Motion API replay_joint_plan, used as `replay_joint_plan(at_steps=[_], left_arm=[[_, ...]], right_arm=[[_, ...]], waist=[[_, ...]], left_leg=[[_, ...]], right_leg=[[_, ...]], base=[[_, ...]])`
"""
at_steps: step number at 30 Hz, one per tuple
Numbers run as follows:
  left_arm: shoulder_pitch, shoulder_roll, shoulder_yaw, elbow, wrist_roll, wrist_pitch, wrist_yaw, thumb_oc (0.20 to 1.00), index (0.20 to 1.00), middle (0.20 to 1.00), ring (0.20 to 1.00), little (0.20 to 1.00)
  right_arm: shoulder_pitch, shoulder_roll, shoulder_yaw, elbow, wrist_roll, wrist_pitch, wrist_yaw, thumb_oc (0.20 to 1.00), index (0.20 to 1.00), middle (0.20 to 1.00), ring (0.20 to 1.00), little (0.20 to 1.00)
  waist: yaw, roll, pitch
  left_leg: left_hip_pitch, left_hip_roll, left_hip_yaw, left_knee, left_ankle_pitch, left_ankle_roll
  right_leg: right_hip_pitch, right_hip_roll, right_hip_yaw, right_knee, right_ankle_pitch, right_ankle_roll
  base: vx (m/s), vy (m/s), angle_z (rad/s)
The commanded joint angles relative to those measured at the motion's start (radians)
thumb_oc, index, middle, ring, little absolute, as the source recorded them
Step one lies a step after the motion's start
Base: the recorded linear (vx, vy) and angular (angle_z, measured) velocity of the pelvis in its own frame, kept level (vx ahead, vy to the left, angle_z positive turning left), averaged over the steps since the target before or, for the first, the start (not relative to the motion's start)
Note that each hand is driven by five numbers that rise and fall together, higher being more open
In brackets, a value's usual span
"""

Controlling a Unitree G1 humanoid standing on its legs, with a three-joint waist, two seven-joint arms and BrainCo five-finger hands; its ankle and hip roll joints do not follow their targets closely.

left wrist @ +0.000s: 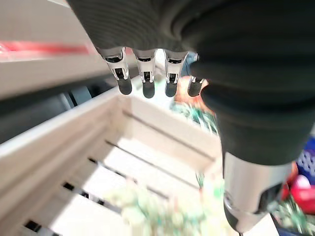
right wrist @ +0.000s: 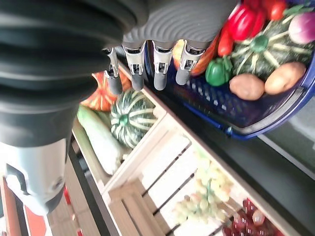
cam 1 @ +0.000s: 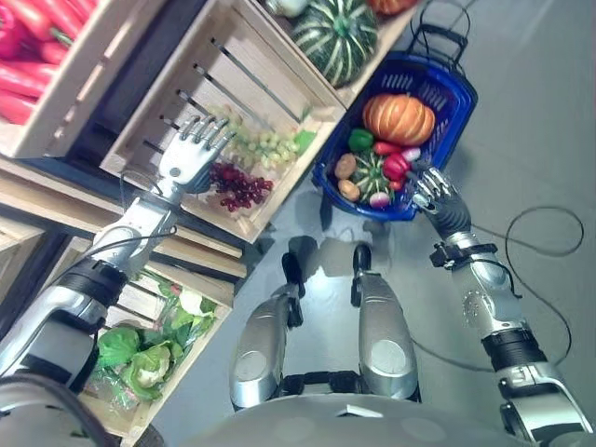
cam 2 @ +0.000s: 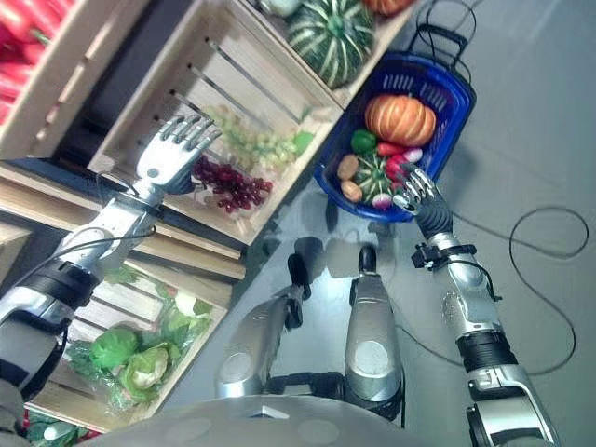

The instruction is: Pick up fruits and vegetables into the basket

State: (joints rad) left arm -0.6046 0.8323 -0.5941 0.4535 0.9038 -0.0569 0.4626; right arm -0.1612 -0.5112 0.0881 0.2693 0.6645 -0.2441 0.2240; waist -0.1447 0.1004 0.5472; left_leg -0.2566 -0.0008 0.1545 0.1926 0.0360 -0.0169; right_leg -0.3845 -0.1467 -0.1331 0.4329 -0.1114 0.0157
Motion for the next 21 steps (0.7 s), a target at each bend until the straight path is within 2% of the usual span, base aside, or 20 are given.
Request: replay_joint_plan(at_steps=[1,4,8,14,15,16,18,19,21], left_arm=[[-0.014,0.023,0.011,0.001,0.033,0.06,-0.029,1.0,1.0,1.0,1.0,1.0],[-0.032,0.025,0.002,0.019,0.063,0.071,-0.035,1.0,1.0,1.0,1.0,1.0],[-0.074,0.021,-0.014,0.066,0.102,0.144,-0.043,1.0,1.0,1.0,1.0,1.0],[-0.085,-0.007,-0.012,0.107,0.1,0.22,-0.033,1.0,1.0,1.0,1.0,1.0],[-0.081,-0.02,-0.012,0.115,0.107,0.246,-0.035,1.0,1.0,1.0,1.0,1.0],[-0.087,-0.026,-0.008,0.115,0.111,0.266,-0.035,1.0,1.0,1.0,1.0,1.0],[-0.096,-0.035,-0.007,0.125,0.114,0.3,-0.03,1.0,1.0,1.0,1.0,1.0],[-0.099,-0.041,-0.008,0.139,0.13,0.319,-0.031,1.0,1.0,1.0,1.0,1.0],[-0.107,-0.042,-0.009,0.152,0.13,0.342,-0.03,1.0,1.0,1.0,1.0,1.0]], right_arm=[[-0.003,-0.046,-0.035,-0.107,0.051,-0.073,-0.021,1.0,1.0,1.0,1.0,1.0],[-0.024,-0.057,-0.043,-0.124,0.056,-0.083,-0.03,1.0,1.0,1.0,1.0,1.0],[-0.083,-0.078,-0.042,-0.169,0.067,-0.085,-0.059,1.0,1.0,1.0,1.0,1.0],[-0.119,-0.08,-0.043,-0.224,0.061,-0.098,-0.086,1.0,1.0,1.0,1.0,1.0],[-0.122,-0.079,-0.042,-0.243,0.053,-0.102,-0.095,1.0,1.0,1.0,1.0,1.0],[-0.131,-0.082,-0.045,-0.257,0.05,-0.105,-0.1,1.0,1.0,1.0,1.0,1.0],[-0.14,-0.082,-0.05,-0.274,0.04,-0.112,-0.106,1.0,1.0,1.0,1.0,1.0],[-0.139,-0.082,-0.05,-0.28,0.031,-0.116,-0.112,1.0,1.0,1.0,1.0,1.0],[-0.144,-0.087,-0.052,-0.29,0.031,-0.12,-0.115,1.0,1.0,1.0,1.0,1.0]], waist=[[-0.021,-0.021,-0.027],[-0.024,-0.019,-0.027],[-0.031,-0.015,-0.027],[-0.037,-0.005,-0.027],[-0.04,-0.002,-0.027],[-0.044,0.0,-0.027],[-0.047,0.003,-0.027],[-0.05,0.004,-0.027],[-0.053,0.006,-0.027]], left_leg=[[-0.1,-0.046,0.045,0.19,-0.167,0.013],[-0.148,-0.04,0.055,0.209,-0.166,0.01],[-0.253,-0.024,0.075,0.246,-0.163,0.006],[-0.361,-0.014,0.08,0.3,-0.165,0.003],[-0.377,-0.013,0.07,0.322,-0.19,-0.005],[-0.411,-0.008,0.083,0.323,-0.165,0.001],[-0.439,-0.004,0.084,0.337,-0.167,0.0],[-0.433,-0.003,0.074,0.351,-0.195,-0.007],[-0.449,0.001,0.075,0.362,-0.195,-0.008]], right_leg=[[-0.07,0.034,-0.003,0.046,-0.044,0.022],[-0.121,0.037,0.005,0.066,-0.043,0.021],[-0.236,0.043,0.019,0.109,-0.042,0.02],[-0.35,0.05,0.041,0.174,-0.049,0.018],[-0.367,0.056,0.056,0.2,-0.077,0.024],[-0.404,0.055,0.054,0.201,-0.052,0.015],[-0.436,0.057,0.062,0.217,-0.055,0.014],[-0.432,0.061,0.072,0.234,-0.084,0.021],[-0.452,0.061,0.076,0.246,-0.085,0.021]], base=[[-0.06,0.009,-0.17],[-0.04,-0.007,-0.1],[-0.04,-0.014,-0.06],[0.01,0.001,-0.04],[0.01,0.02,-0.04],[0.02,0.019,-0.05],[0.02,0.018,-0.1],[0.09,0.028,-0.11],[0.06,0.026,-0.07]])
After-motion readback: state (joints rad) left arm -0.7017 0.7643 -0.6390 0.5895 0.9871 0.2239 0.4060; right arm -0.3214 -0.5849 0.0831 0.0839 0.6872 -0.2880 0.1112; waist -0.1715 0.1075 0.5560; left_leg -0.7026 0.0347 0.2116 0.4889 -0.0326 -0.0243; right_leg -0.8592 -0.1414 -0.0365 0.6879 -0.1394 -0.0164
